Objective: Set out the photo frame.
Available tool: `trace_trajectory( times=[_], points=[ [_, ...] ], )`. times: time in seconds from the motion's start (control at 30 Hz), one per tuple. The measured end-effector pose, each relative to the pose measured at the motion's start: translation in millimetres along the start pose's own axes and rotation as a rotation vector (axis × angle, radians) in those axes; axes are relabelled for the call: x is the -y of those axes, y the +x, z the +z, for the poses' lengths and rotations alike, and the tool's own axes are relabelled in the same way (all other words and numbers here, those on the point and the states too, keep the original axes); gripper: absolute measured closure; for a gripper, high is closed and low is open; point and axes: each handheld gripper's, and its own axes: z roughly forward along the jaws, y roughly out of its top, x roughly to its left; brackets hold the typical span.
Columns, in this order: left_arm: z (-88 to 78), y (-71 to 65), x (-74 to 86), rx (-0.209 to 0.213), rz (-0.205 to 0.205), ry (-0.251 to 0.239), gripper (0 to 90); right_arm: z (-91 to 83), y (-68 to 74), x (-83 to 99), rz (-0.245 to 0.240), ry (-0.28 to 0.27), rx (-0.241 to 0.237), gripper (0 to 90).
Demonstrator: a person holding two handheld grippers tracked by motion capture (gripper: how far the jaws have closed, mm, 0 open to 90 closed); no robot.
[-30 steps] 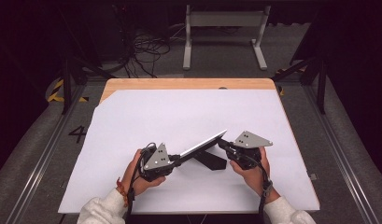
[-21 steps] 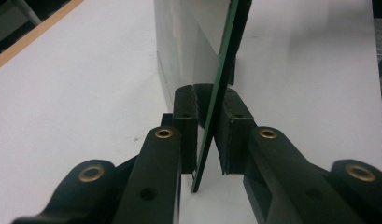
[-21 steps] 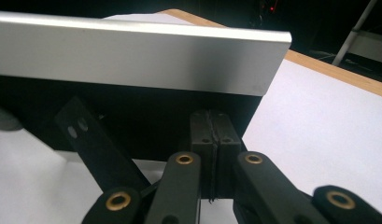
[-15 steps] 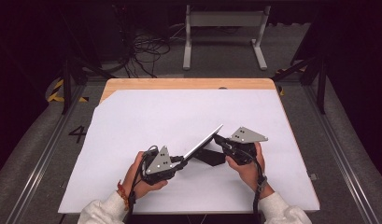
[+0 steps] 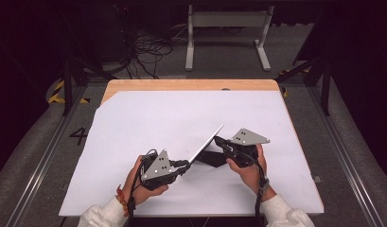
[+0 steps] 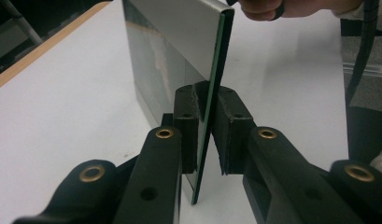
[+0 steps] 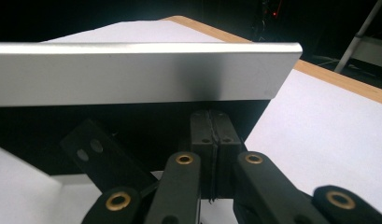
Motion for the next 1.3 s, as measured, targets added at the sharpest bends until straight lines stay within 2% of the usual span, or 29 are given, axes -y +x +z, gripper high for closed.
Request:
trace_trajectory(
  times=[0.47,0.63,0.87,1.3],
  points=[
    [5.2,-4.4,-2.4,0.005,-0.004,-0.009,77.3,11.7,2.5,-3.3,0.019,-0.007,0.001,90.0],
    [6.0,-5.3,-2.9,0.004,0.000,-0.010,76.4,11.7,5.4,-4.7,-0.003,0.004,0.008,89.9],
    [-1.5,-5.8,-3.1,0.019,0.017,-0.022,79.8,4.1,5.0,-4.6,-0.011,-0.006,-0.022,89.8],
    [2.3,-9.1,-5.3,0.043,0.018,-0.026,81.5,4.4,9.1,-6.0,-0.018,-0.025,-0.056,90.0]
  ],
)
